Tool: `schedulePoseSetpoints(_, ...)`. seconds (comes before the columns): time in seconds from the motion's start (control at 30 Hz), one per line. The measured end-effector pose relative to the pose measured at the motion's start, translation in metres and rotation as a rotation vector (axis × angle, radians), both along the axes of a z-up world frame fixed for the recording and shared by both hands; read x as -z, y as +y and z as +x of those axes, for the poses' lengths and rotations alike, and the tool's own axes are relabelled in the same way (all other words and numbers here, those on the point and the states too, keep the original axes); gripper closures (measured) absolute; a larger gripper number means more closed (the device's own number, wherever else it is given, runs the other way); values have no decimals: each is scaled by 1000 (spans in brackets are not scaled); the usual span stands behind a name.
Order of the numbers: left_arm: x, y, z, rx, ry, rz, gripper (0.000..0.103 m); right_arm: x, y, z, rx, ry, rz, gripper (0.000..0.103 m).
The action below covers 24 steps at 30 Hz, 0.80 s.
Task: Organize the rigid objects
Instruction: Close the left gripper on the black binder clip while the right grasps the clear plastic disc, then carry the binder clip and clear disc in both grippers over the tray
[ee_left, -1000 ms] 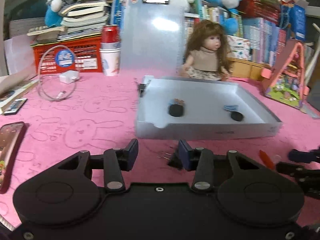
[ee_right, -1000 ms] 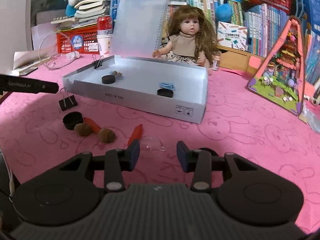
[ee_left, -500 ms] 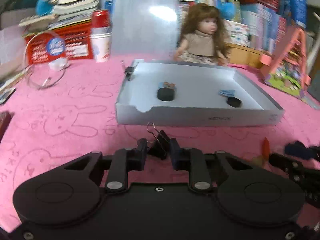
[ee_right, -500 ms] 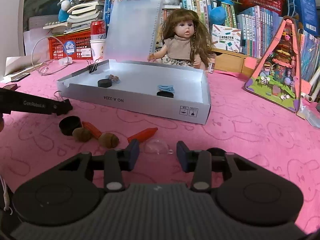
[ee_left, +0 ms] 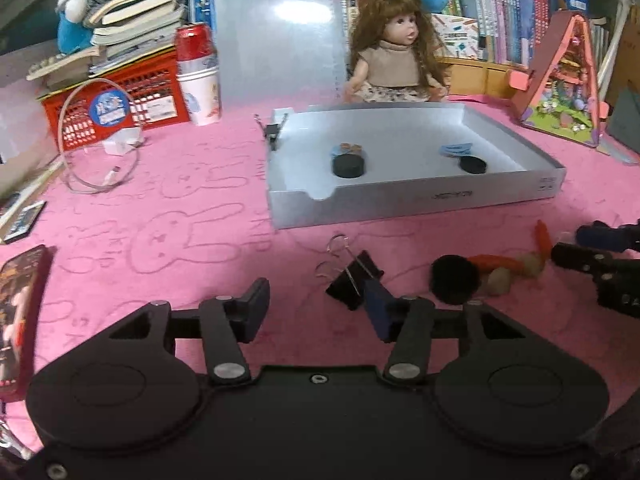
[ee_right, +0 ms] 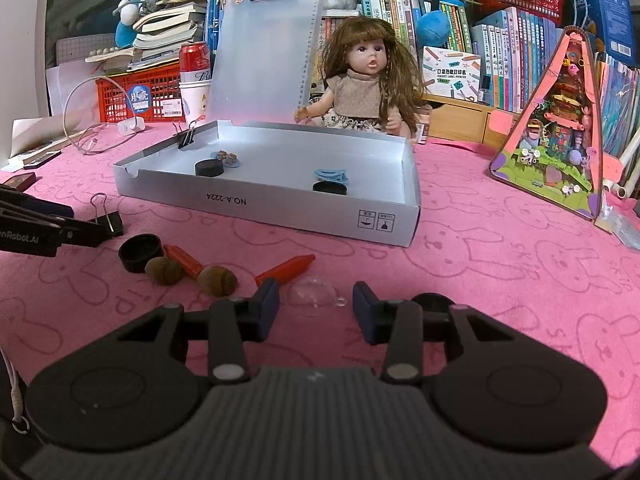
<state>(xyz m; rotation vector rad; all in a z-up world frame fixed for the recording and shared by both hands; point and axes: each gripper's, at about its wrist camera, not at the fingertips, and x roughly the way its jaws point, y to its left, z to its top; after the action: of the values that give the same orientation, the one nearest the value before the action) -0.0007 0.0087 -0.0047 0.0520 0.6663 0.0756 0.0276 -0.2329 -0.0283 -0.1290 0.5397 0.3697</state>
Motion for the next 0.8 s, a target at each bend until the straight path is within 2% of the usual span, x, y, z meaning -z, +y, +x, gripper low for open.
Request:
schedulePoseSetpoints(0.23,-1,8,2,-110,-7,40,52,0,0,0,9,1,8,53)
schedulePoseSetpoints(0.3,-2,9,1,-134,-19,6,51,1,0,-1,18,-1,17,54)
schedulePoseSetpoints(0.4,-5,8,-2,-130,-69,-86,44,2,2,-3,24,-11,13,57)
schedulePoseSetpoints(0.53,-1,-1,5,-138,-80,-94,43,3,5,-5,17,-22,-1,57)
schedulePoseSetpoints(0.63,10,-7,13,-148,-54,-64,47,3,4,-4,17,-19,3,59)
schedulePoseSetpoints(0.7,12,-11,12,-147,-73,-43,51,3,4,-5,20,-18,6,63)
schedulePoseSetpoints(0.73,13,-12,11,-147,-79,-46,65,3,5,-5,25,-20,6,66)
schedulePoseSetpoints(0.77,13,-13,9,-147,-85,-46,74,3,5,-6,25,-24,10,70)
schedulePoseSetpoints(0.8,13,-15,9,-145,-84,-38,74,3,6,-8,22,-27,13,72)
